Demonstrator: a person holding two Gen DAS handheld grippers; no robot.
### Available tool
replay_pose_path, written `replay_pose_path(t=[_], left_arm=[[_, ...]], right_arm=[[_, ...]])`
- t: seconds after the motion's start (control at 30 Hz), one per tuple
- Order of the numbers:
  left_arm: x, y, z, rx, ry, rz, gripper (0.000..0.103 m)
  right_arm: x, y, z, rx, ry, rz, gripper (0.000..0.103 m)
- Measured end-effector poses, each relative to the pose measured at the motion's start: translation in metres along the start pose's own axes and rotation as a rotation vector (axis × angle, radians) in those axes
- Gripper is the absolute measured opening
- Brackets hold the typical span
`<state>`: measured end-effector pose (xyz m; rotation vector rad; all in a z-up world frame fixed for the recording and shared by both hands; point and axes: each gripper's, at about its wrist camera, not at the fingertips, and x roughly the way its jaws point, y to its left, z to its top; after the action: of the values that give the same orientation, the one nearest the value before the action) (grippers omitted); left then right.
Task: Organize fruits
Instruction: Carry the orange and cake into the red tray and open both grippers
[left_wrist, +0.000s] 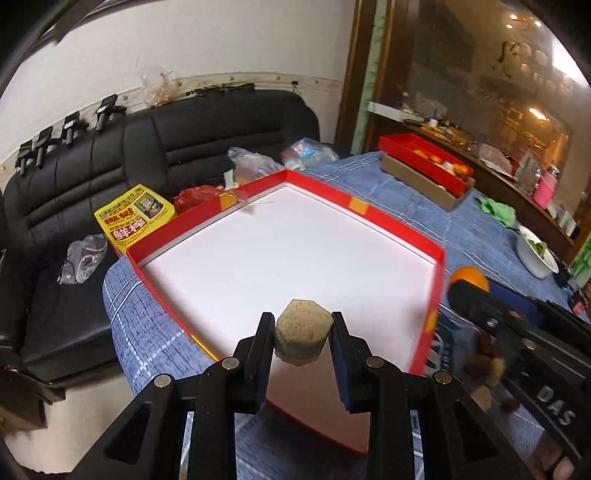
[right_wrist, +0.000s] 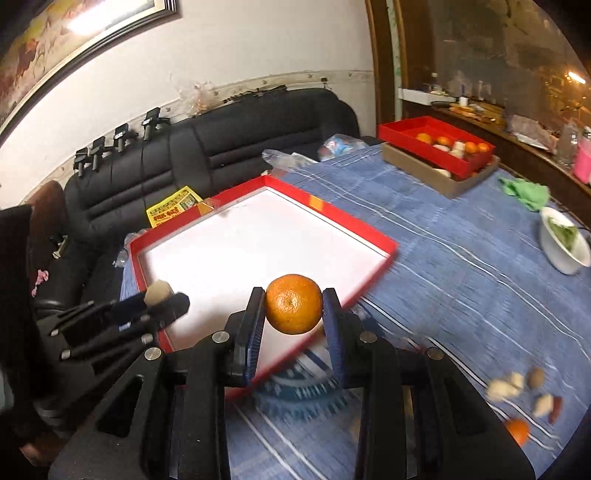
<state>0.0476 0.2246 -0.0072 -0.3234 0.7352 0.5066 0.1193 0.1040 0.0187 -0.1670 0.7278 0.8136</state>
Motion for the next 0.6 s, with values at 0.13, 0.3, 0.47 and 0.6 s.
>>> replay_pose_path(t=[0.13, 0.3, 0.47, 0.6], left_arm=[[0.015, 0.005, 0.006, -0.007, 0.017, 0.023, 0.028], [0.026, 0.007, 0.008, -0.006, 0.027, 0.044, 0.028], [0.034, 0.011, 0.01, -0.021, 0.038, 0.063, 0.028], [0.044, 0.013, 0.009, -0.02, 0.094, 0.08, 0.036]], right_arm=[[0.031, 0.003, 0.009, 0.007, 0.027, 0.005, 0.031], [0.058, 0.002, 0.013, 0.027, 0.061, 0.003, 0.031], [0.073, -0.001, 0.014, 0.029, 0.091, 0.003, 0.031], [0.086, 0.002, 0.013, 0.021, 0.134, 0.003, 0.032]])
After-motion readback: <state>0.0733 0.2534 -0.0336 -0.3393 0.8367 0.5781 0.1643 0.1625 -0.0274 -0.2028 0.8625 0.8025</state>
